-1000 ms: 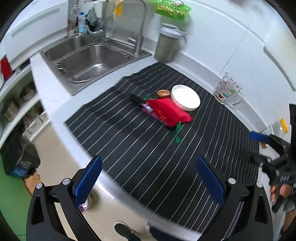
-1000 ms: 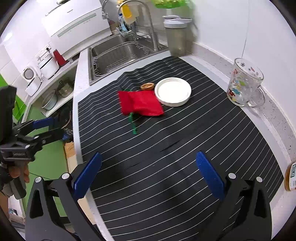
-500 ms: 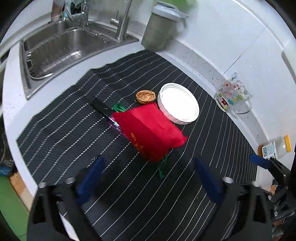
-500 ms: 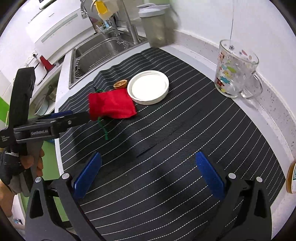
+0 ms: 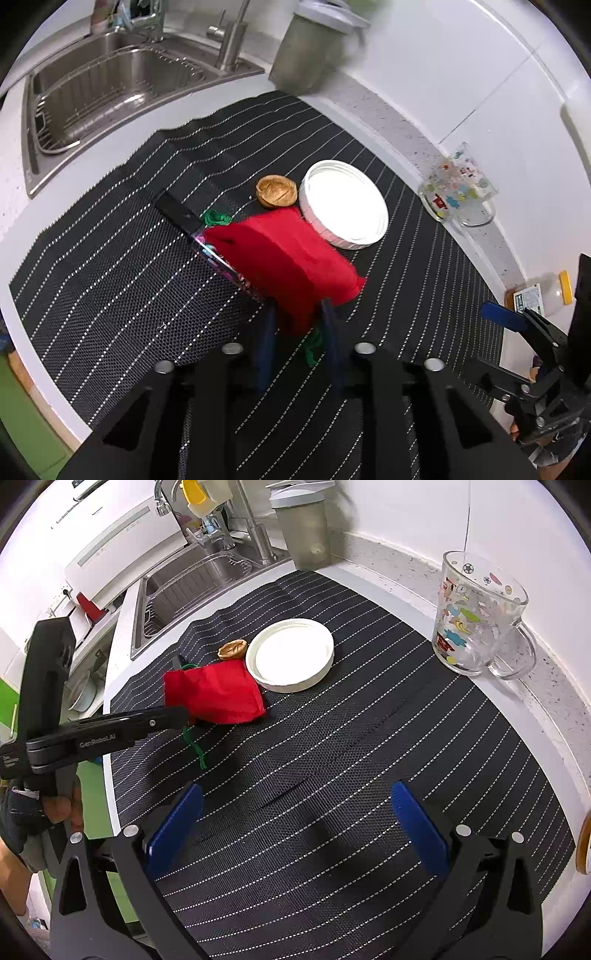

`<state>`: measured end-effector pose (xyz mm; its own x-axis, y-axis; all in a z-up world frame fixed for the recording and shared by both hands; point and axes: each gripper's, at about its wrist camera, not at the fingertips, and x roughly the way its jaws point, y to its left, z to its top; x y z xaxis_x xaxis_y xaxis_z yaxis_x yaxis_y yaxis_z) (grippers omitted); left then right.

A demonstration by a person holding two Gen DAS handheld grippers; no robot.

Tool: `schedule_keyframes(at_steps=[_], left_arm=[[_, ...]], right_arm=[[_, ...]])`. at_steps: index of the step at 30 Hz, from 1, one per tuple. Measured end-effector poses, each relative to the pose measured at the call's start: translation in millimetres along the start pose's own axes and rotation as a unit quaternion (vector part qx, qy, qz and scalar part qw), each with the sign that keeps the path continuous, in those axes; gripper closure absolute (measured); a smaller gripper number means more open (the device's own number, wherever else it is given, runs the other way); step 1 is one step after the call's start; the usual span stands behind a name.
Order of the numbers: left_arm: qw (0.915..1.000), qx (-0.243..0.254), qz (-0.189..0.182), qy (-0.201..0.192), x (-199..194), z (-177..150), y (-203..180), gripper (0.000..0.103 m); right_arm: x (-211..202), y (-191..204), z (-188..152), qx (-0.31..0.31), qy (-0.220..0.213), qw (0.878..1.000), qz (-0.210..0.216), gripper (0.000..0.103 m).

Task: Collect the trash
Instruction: 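Grasp the red pouch with the left gripper and lift it, then grasp the white plate rim with the right gripper while the left gripper holds the red pouch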

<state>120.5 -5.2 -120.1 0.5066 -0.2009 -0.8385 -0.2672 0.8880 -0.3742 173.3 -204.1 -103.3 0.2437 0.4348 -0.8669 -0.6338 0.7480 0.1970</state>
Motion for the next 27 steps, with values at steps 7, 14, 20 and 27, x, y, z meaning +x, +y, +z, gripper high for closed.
schedule_keyframes(at_steps=[7, 14, 20, 27], left_arm=[[0.9993, 0.025, -0.004, -0.029, -29, 9, -9, 0.088], [0.9970, 0.051, 0.012, -0.057, -64, 16, -11, 0.088], [0.9949, 0.059, 0.033, -0.075, -81, 23, -2, 0.088], [0.9939, 0.054, 0.048, -0.084, -85, 27, 9, 0.088]], right_arm=[[4, 4, 11, -0.005, -0.007, 1.000, -0.005, 0.003], [16, 2, 40, -0.011, -0.016, 1.000, -0.024, 0.003], [40, -2, 71, -0.007, -0.016, 0.999, -0.038, 0.003], [78, -16, 100, 0.004, 0.001, 0.999, -0.048, 0.033]])
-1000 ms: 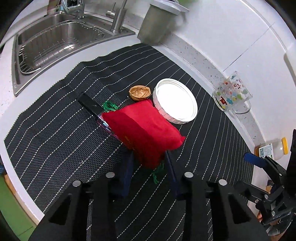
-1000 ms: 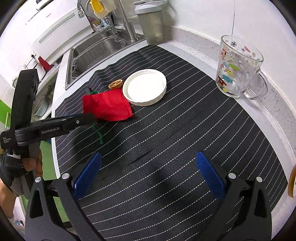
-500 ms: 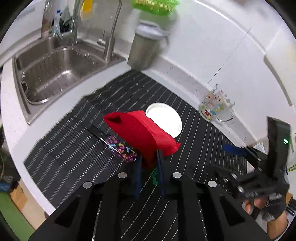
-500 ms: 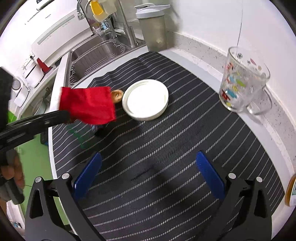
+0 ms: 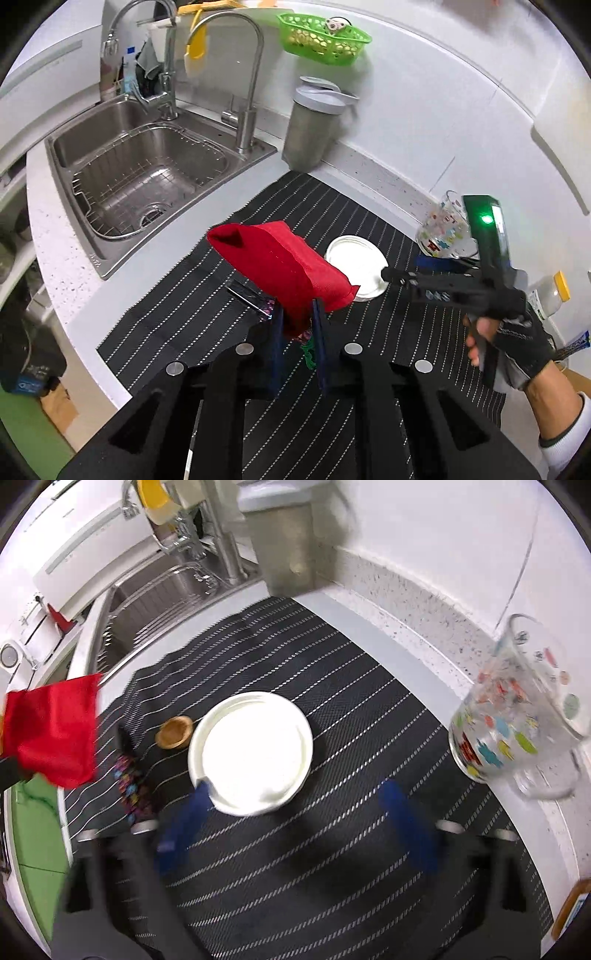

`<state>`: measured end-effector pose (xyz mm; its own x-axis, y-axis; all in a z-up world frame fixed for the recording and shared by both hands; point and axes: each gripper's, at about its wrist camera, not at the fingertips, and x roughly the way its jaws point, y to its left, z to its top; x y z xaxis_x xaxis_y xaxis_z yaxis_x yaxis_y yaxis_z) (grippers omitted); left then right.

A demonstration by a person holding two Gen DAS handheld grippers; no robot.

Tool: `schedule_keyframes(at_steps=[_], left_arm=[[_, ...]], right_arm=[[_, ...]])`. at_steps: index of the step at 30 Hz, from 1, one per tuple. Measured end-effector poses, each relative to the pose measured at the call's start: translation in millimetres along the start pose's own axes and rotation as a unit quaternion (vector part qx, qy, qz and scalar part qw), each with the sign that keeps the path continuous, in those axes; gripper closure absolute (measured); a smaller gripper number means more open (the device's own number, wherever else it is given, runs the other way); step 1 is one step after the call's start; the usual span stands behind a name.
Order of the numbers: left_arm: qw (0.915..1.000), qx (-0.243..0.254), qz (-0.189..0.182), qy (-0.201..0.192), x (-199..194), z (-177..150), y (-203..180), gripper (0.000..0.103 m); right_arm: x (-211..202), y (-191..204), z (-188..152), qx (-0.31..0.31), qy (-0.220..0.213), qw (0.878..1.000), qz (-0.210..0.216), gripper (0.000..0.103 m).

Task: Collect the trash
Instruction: 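Grasp the white plate rim with the right gripper while the left gripper holds the red pouch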

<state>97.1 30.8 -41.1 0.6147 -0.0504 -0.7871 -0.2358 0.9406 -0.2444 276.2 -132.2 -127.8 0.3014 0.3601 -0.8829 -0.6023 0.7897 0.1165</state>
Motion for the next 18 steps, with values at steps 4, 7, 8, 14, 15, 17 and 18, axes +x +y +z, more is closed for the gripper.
schedule_keyframes(at_steps=[4, 7, 8, 14, 15, 17, 18], left_arm=[[0.9999, -0.010, 0.003, -0.002, 2, 2, 7, 0.088], [0.9999, -0.015, 0.004, -0.001, 5, 1, 10, 0.088], [0.9999, -0.016, 0.003, -0.001, 5, 1, 10, 0.088], [0.9998, -0.018, -0.001, 0.000, 7, 1, 11, 0.088], [0.9998, -0.019, -0.001, -0.001, 7, 1, 11, 0.088], [0.9998, -0.019, -0.001, -0.001, 6, 0, 11, 0.088], [0.9998, -0.019, 0.000, -0.001, 6, 1, 11, 0.088]], right_arm=[[14, -7, 7, 0.008, 0.005, 1.000, 0.010, 0.053], [21, -10, 8, 0.012, 0.013, 1.000, 0.017, 0.069], [22, -10, 8, 0.013, 0.011, 1.000, 0.021, 0.072], [22, -12, 10, 0.020, 0.005, 0.999, 0.037, 0.094], [21, -13, 10, 0.022, 0.004, 0.999, 0.037, 0.096], [21, -14, 8, 0.027, 0.002, 0.999, 0.038, 0.098], [20, -14, 8, 0.026, 0.002, 0.999, 0.037, 0.099]])
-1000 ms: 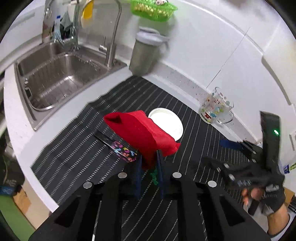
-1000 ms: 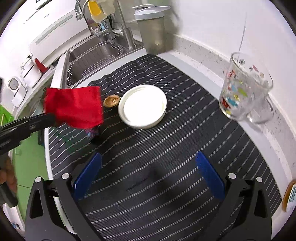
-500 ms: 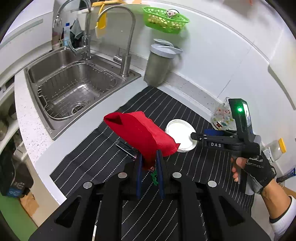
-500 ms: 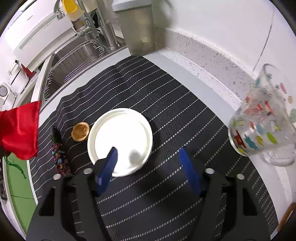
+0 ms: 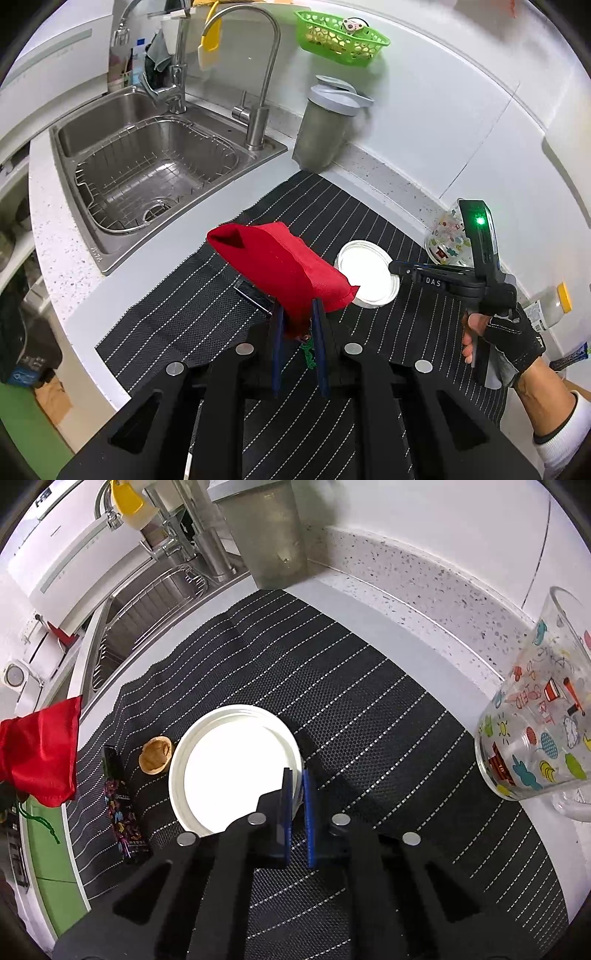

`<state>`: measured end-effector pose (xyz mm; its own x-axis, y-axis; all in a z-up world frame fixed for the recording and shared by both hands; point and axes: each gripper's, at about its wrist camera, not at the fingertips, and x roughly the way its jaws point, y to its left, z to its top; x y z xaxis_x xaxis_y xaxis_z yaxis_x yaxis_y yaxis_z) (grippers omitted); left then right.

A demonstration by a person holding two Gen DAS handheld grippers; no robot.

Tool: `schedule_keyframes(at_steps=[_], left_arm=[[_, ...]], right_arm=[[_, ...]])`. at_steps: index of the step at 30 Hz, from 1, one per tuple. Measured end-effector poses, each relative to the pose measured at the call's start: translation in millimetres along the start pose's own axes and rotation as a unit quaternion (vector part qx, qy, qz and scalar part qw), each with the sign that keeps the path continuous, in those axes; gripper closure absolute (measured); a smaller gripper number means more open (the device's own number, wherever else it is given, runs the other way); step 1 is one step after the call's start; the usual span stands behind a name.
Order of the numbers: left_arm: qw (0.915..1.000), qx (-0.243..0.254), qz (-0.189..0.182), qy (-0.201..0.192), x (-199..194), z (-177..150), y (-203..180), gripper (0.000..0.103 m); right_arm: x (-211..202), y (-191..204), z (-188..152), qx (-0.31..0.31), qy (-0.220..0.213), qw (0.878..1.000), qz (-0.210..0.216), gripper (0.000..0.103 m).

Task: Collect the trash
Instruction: 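Grasp the white plate rim with the right gripper while the left gripper holds the red pouch, then carry the red pouch and white plate over the pink trash bin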

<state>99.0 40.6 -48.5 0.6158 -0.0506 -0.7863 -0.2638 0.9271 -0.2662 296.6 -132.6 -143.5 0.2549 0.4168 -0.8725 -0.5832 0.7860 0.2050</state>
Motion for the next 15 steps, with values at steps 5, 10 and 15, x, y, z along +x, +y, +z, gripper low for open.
schedule_keyframes(at_steps=[5, 10, 15], left_arm=[[1.0000, 0.000, 0.002, -0.002, -5, -1, 0, 0.088], [1.0000, 0.002, 0.004, -0.007, -15, -4, -1, 0.088], [0.9999, 0.001, 0.009, -0.014, -36, -13, 0, 0.088]], right_arm=[[-14, 7, -3, -0.011, -0.009, 1.000, -0.006, 0.099], [-39, 21, -4, -0.035, -0.023, 0.999, -0.010, 0.099], [-79, 45, -13, -0.072, -0.045, 0.996, -0.006, 0.099]])
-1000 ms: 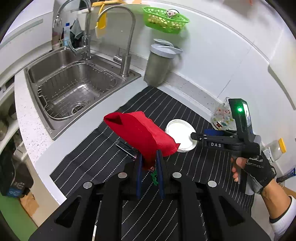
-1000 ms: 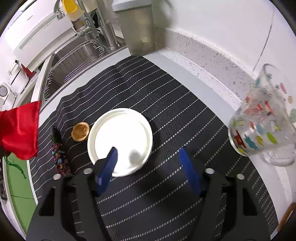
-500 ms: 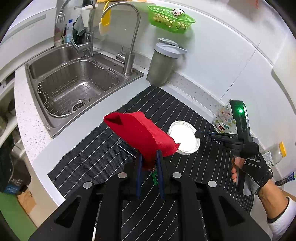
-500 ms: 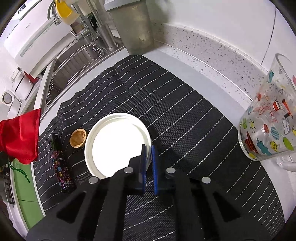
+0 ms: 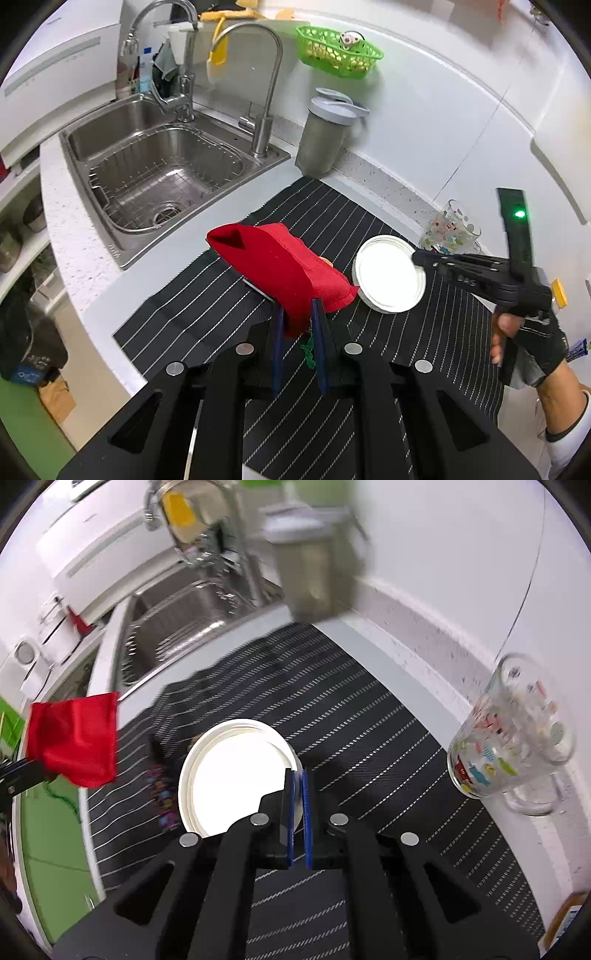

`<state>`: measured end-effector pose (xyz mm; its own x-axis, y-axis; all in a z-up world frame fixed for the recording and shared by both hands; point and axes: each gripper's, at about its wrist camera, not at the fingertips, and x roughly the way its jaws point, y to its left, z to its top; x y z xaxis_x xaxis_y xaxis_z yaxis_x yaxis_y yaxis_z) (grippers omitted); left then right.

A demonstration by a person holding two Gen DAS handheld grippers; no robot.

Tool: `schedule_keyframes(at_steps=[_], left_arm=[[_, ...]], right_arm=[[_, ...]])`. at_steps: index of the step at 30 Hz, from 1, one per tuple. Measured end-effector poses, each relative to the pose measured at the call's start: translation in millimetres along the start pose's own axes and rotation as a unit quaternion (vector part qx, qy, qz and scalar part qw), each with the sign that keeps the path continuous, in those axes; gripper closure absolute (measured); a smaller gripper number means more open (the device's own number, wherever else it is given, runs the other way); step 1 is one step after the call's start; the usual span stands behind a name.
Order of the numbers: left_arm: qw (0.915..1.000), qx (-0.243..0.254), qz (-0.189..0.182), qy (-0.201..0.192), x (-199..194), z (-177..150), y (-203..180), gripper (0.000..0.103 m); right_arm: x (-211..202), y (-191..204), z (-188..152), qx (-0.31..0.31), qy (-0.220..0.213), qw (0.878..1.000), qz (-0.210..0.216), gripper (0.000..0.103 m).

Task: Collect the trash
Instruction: 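Carry the red pouch and white plate over the pink trash bin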

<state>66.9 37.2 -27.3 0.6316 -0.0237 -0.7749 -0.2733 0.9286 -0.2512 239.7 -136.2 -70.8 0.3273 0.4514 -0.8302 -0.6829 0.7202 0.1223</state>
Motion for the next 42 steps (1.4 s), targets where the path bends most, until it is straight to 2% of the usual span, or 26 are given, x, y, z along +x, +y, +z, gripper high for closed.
schedule_keyframes(at_steps=[8, 15, 21, 27, 32, 35, 42], left_arm=[[0.9988, -0.027, 0.039, -0.016, -57, -39, 19, 0.088], [0.9915, -0.085, 0.094, -0.031, -116, -97, 57, 0.088], [0.9761, -0.147, 0.155, -0.040, -175, -159, 108, 0.088], [0.9599, -0.201, 0.192, -0.037, -212, -224, 166, 0.088], [0.9518, -0.231, 0.201, -0.020, -211, -268, 219, 0.088], [0.9495, -0.240, 0.202, -0.004, -190, -292, 255, 0.088], [0.9454, -0.261, 0.192, 0.030, -81, -366, 344, 0.088]], right_arm=[[-50, 66, -19, -0.076, -0.027, 0.996, 0.045, 0.099], [-65, 163, -43, -0.161, -0.028, 0.980, 0.112, 0.099], [-57, 256, -64, -0.216, -0.009, 0.962, 0.169, 0.099], [-34, 355, -98, -0.263, 0.024, 0.944, 0.198, 0.099], [9, 421, -129, -0.279, 0.057, 0.937, 0.201, 0.099], [50, 447, -149, -0.280, 0.073, 0.937, 0.197, 0.099], [178, 463, -201, -0.268, 0.106, 0.942, 0.175, 0.099]])
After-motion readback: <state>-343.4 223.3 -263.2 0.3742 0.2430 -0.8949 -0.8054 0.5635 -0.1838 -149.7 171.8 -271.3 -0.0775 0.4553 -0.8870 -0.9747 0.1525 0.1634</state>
